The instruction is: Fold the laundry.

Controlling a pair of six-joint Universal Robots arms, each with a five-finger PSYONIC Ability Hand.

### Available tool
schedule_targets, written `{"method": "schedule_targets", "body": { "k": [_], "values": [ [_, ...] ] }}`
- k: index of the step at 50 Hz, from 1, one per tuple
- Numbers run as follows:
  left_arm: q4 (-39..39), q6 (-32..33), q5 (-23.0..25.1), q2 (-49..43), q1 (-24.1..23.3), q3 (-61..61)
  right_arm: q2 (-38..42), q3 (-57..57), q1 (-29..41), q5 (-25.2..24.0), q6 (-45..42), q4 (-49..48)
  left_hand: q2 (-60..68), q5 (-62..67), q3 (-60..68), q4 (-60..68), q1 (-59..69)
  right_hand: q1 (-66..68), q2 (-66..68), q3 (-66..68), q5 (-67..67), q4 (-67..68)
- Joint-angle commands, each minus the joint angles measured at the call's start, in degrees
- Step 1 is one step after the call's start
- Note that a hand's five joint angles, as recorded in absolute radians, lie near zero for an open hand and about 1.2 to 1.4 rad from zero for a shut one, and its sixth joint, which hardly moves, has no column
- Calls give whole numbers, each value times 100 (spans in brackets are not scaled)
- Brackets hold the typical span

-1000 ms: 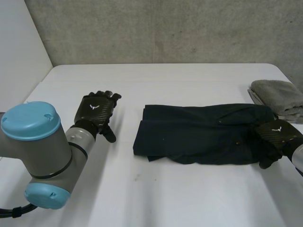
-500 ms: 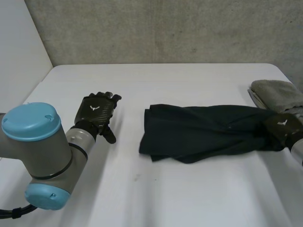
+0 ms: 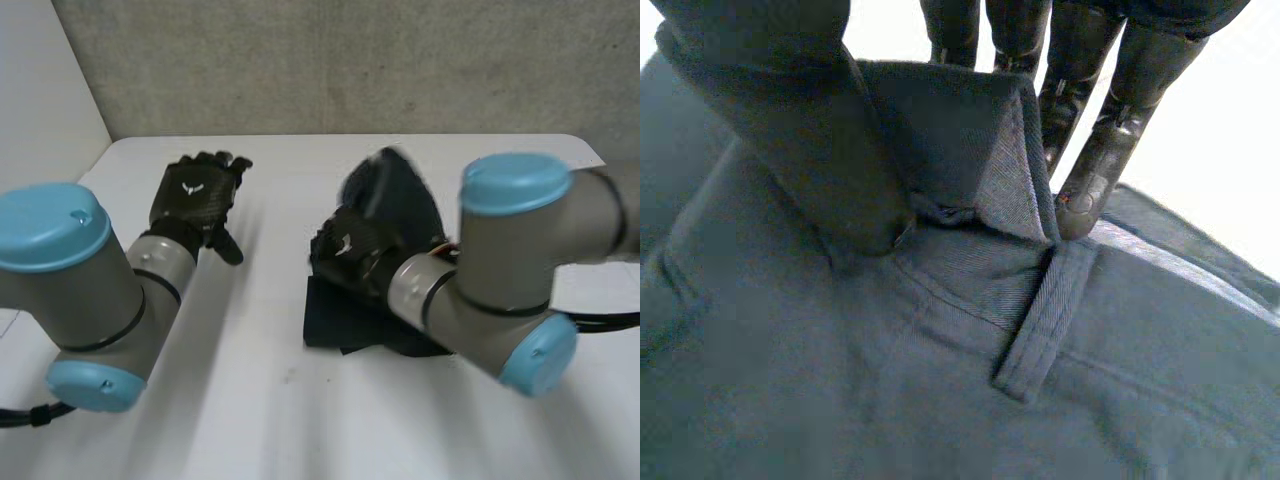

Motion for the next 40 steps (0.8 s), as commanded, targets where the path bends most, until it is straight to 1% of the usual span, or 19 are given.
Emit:
{"method": "schedule_targets", "body": {
  "k": [1, 2, 5, 6, 8, 9, 10, 13, 14, 15, 18, 20, 24, 29, 33, 35, 40],
  "values": [
    [0, -6, -9, -75, -95, 686, -1, 21, -8, -318, 932, -205, -181, -296, -230, -180, -117, -1669, -2416, -2441, -2473, -2453],
    [0, -6, -9, -93, -130, 774, -219, 29, -147, -309, 1675, -292, -181, -296, -230, -180, -117, -2288, -3034, -3059, -3091, -3071],
    [9, 2, 0, -286, -332, 1161, -642, 82, -385, -248, 2698, -328, -181, -296, -230, -180, -117, -3530, -4277, -4302, -4334, -4314],
    [0, 2, 9, -347, -385, 1257, -896, 108, -586, -221, 3406, -320, -181, -296, -230, -180, -117, -3530, -4277, -4302, -4334, -4314],
    [0, 2, 17, -514, -543, 1539, -1073, 135, -842, -212, 4008, -319, -164, -279, -213, -163, -100, -3530, -4277, -4302, -4334, -4314],
    [0, 2, 18, -576, -613, 1627, -1178, 196, -1139, -212, 4533, -285, -164, -279, -213, -163, -100, -3530, -4277, -4302, -4334, -4314],
    [0, 2, 26, -637, -675, 1706, -1223, 240, -1290, -204, 4747, -276, -164, -279, -213, -163, -100, -3530, -4277, -4302, -4334, -4314],
    [-17, -68, 245, -945, -912, 2022, -1302, 363, -1711, -195, 5231, -153, -131, -246, -179, -129, -66, -3530, -4277, -4302, -4334, -4314],
    [-35, -120, 333, -1015, -982, 2110, -1311, 381, -1791, -195, 5268, -118, -114, -229, -162, -113, -50, -3530, -4277, -4302, -4334, -4314],
    [-53, -234, 551, -1190, -1114, 2285, -1311, 390, -1844, -195, 5268, -74, -64, -179, -112, -62, 0, -3530, -4277, -4302, -4334, -4314],
    [-140, -445, 869, -1594, -1308, 2628, -1241, 337, -1915, -177, 5259, 111, 37, -78, -11, 39, 102, -3530, -4277, -4302, -4334, -4314],
    [-245, -463, 914, -1832, -1378, 2796, -1171, 320, -1907, -160, 5259, 129, 71, -44, 22, 72, 135, -3530, -4277, -4302, -4334, -4314],
    [-614, -463, 896, -2395, -1475, 3279, -680, 153, -1898, -19, 5242, 146, 71, -44, 23, 73, 135, -3530, -4277, -4302, -4334, -4314],
    [-1150, -463, 782, -2957, -1449, 3789, -21, -198, -1898, 270, 5084, 164, 105, -10, 56, 106, 169, -3530, -4277, -4302, -4334, -4314],
    [-1642, -446, 659, -3336, -1405, 4088, 410, -444, -1889, 333, 4786, 173, 122, 7, 73, 123, 186, -3530, -4277, -4302, -4334, -4314],
    [-1915, -393, 545, -3476, -1361, 4158, 543, -506, -1871, 333, 4662, 182, 122, 7, 73, 123, 186, -3530, -4277, -4302, -4334, -4314],
    [-2223, -165, 124, -3486, -1326, 4124, 859, -594, -1661, 341, 4355, 208, 105, -10, 56, 106, 169, -3530, -4277, -4302, -4334, -4314]
  ]
}}
